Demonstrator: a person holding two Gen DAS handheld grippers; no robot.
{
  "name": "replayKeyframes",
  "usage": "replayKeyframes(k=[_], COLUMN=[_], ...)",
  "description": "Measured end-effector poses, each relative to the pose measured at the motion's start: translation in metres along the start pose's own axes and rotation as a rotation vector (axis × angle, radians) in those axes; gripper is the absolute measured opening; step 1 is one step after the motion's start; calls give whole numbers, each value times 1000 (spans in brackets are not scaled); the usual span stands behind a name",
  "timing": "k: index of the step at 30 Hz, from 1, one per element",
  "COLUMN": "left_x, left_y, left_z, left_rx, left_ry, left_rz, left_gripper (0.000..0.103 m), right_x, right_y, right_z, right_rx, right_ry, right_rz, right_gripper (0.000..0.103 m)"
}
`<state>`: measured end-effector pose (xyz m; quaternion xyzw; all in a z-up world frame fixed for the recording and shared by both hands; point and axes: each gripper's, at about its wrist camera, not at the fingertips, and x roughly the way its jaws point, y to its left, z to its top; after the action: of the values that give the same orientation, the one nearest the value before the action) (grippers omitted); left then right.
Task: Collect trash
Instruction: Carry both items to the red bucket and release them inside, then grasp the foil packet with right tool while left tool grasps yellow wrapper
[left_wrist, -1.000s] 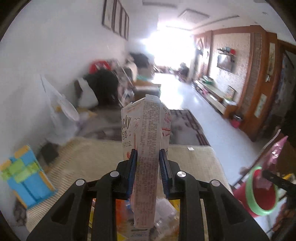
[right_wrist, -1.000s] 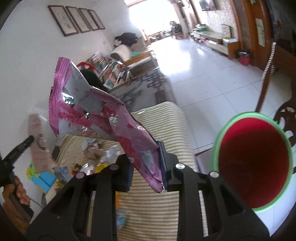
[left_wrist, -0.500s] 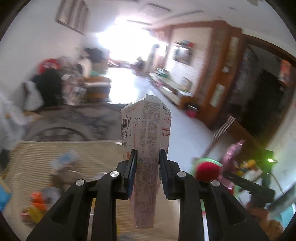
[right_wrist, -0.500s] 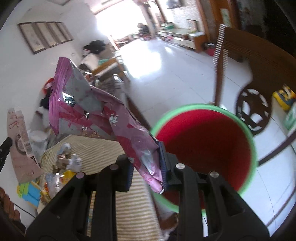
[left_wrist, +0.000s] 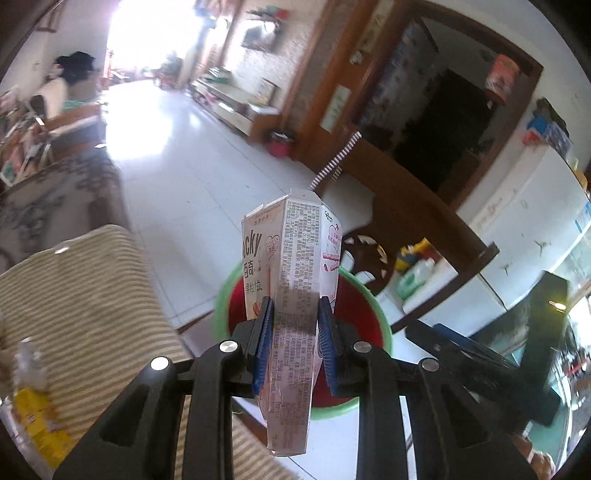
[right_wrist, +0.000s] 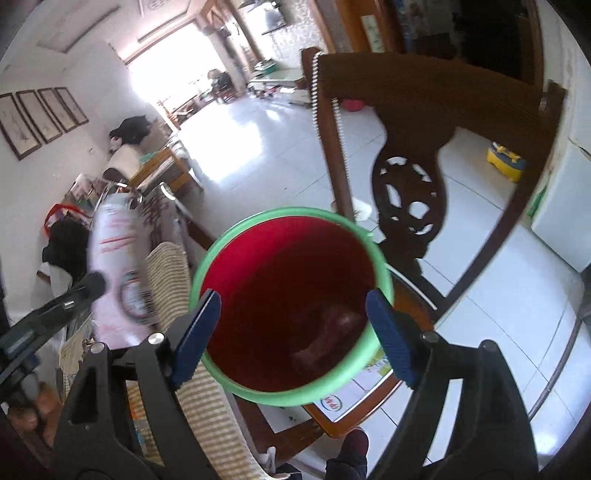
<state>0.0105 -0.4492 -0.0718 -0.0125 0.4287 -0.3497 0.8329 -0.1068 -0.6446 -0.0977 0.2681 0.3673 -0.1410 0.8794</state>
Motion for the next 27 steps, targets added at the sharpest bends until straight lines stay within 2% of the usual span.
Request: replayKeyframes(k=[3,10,11,12,14,19,21,24,27], left_x=[30,64,66,68,65,43,30,4,-25], left_y=[-12,-34,-36,-37,-38,-40,-39,-27,-2], left_z=[6,9,11,11,11,8,6,3,-1], left_rx=[31,97,103,108,111,158,174,185,143], left_ry=[49,99,97,96,77,40,19,-22,-55], left_rz=[-19,-6,7,18,22,28,37,56,84], left_gripper=[22,23,31,49,57,59,64,68,70], right_x=[-12,-38,-40,-41,-45,-45,-43,-37,-26], right_y=[-4,-19,-22,-24,-25,-22,-15,2,26], right_z=[-2,-8,-9,-9,-10,-11,-12,-14,-15], right_rx=[-3,30,39,47,55,58,51,18,-25], right_ry=[-25,-77,-81,-84,-90,-94,-89,-78,-62], right_rz=[-23,-75,-80,-86,-96,-103,-95,-74,-35], right_gripper=[80,81,81,81,82,83,84,85,86])
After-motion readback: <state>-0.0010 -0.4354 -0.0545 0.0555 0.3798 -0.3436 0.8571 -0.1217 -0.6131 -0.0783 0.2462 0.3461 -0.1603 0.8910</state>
